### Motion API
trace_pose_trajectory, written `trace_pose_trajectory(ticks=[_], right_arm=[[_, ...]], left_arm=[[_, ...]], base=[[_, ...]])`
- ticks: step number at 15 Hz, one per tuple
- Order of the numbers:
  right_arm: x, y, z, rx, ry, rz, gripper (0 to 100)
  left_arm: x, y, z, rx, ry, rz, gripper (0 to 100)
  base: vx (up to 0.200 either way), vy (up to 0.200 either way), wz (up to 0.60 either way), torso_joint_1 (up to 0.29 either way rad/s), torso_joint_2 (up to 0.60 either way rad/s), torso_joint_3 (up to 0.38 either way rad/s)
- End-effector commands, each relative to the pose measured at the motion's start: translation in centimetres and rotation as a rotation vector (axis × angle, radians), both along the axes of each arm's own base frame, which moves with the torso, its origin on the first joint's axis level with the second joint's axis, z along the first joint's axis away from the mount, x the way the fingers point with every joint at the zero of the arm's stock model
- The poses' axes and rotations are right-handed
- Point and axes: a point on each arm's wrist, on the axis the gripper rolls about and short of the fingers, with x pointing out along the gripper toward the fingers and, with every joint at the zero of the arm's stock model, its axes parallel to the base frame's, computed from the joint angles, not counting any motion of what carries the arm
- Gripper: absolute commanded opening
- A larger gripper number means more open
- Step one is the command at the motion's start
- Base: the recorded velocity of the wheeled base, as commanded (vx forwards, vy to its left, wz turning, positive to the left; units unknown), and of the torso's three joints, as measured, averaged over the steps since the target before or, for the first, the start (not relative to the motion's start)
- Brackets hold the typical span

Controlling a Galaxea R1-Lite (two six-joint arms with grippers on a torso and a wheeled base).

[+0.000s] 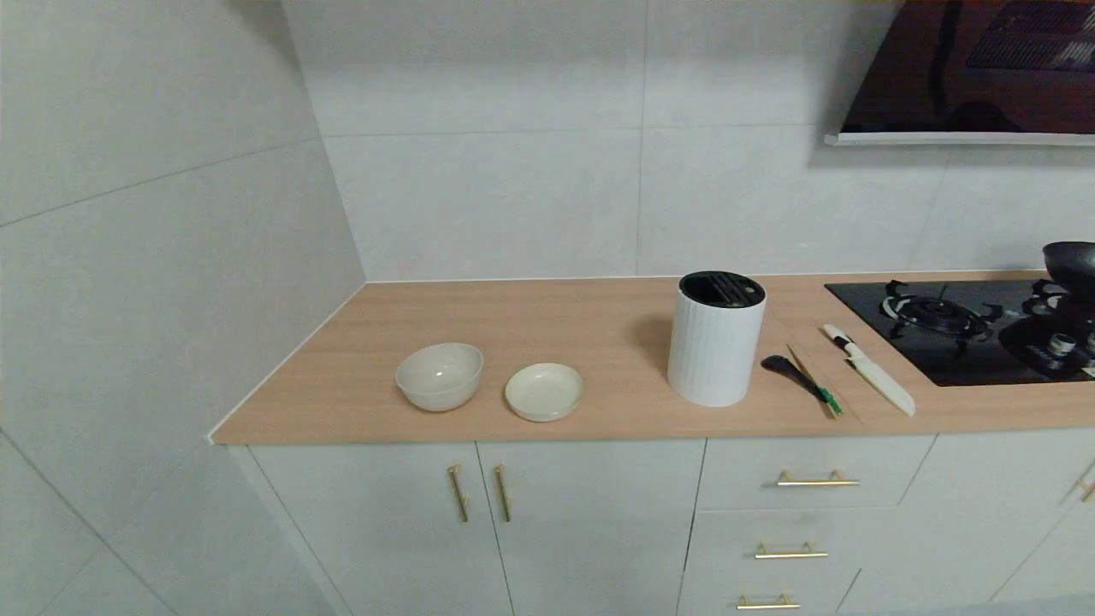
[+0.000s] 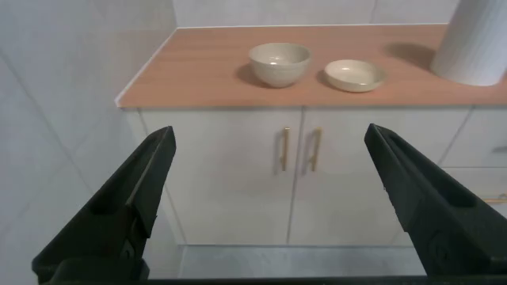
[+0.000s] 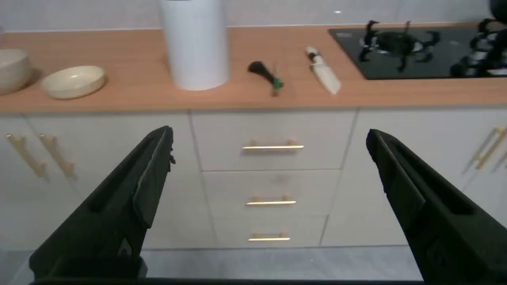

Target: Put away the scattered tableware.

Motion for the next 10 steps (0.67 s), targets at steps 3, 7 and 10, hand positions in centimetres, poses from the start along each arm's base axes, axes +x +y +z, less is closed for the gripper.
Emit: trace_pose_trajectory(ticks=[3, 7, 10], right_arm=[[0.00, 0.00, 0.00, 0.000, 0.000, 0.000, 100], [0.01, 0.00, 0.00, 0.000, 0.002, 0.000, 100], [0.00, 0.00, 0.00, 0.000, 0.000, 0.000, 100]], left_arm=[[0.01, 0.00, 0.00, 0.000, 0.002, 0.000, 100], [0.01, 0.00, 0.00, 0.000, 0.002, 0.000, 100], [0.01, 0.00, 0.00, 0.000, 0.002, 0.000, 100]], base=[[0.000, 0.200, 0.00, 0.002, 0.00, 0.002], [0.000, 0.200, 0.00, -0.001, 0.00, 0.001], [0.000, 0.200, 0.00, 0.002, 0.00, 0.004]])
